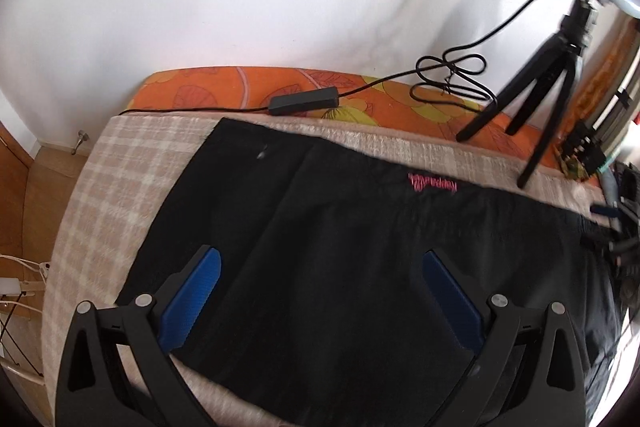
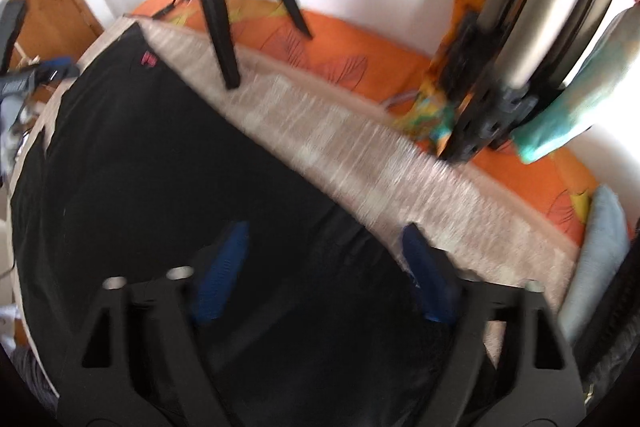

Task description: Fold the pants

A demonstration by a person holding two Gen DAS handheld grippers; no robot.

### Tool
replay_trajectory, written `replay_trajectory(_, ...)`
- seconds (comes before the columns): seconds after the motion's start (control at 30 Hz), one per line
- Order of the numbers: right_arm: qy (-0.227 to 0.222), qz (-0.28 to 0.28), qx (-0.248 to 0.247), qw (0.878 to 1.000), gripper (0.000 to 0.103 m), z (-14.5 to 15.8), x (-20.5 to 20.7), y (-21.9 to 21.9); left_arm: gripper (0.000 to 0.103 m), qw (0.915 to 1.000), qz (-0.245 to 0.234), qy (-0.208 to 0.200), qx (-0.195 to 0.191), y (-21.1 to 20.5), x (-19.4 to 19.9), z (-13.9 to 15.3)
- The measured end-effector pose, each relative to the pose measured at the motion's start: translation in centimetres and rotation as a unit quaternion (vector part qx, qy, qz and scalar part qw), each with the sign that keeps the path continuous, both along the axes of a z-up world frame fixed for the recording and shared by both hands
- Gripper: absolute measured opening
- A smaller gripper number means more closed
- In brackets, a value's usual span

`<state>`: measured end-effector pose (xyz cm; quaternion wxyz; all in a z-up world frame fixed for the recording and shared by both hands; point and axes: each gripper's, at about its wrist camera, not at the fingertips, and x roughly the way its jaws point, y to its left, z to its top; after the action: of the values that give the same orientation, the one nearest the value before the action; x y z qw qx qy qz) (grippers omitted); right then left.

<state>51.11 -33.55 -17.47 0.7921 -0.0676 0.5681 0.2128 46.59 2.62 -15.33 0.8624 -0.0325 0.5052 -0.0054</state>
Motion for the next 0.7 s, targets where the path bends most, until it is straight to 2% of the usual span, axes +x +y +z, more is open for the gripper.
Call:
replay_trajectory(0.1, -0.015, 0.001, -0.002, 1.0, 0.045, 0.7, -0.6, 0.1, 0.102, 0.9999, 0.01, 0.007, -0.01, -0.5, 1.8, -0.7)
replay_trajectory(0.17, -0.019, -0.005, -0.001, 1.0, 0.015, 1.4, -1.0, -0.3, 0.102, 0.9995, 0.018, 0.015, -0.021, -0.7, 2.8, -1.0)
replay_trajectory(0.2, -0.02, -0.006, 0.004, 1.0, 0.011, 1.8, -1.3, -0.7, 0.102, 0.9992, 0.024, 0.019, -0.025, -0.8, 3.4, -1.2)
replay_trajectory(0.4, -0.041, 0.004, 0.044, 0.998, 0.006, 4.0, -3.9, -1.7, 0.102, 0.9957, 0.064, 0.031, -0.059, -0.6, 5.4, -1.8)
replay_trajectory(0.53, -0.047, 0.012, 0.052, 0.997, 0.004, 4.4, -5.5, -1.6, 0.102, 0.9921, 0.086, 0.037, -0.083, -0.2, 6.1, -2.3)
replay_trajectory(0.7, -0.09, 0.058, 0.091, 0.99, 0.003, 7.5, -12.6, -0.7, 0.102, 0.9902, 0.097, 0.047, -0.088, -0.8, 6.5, -2.7)
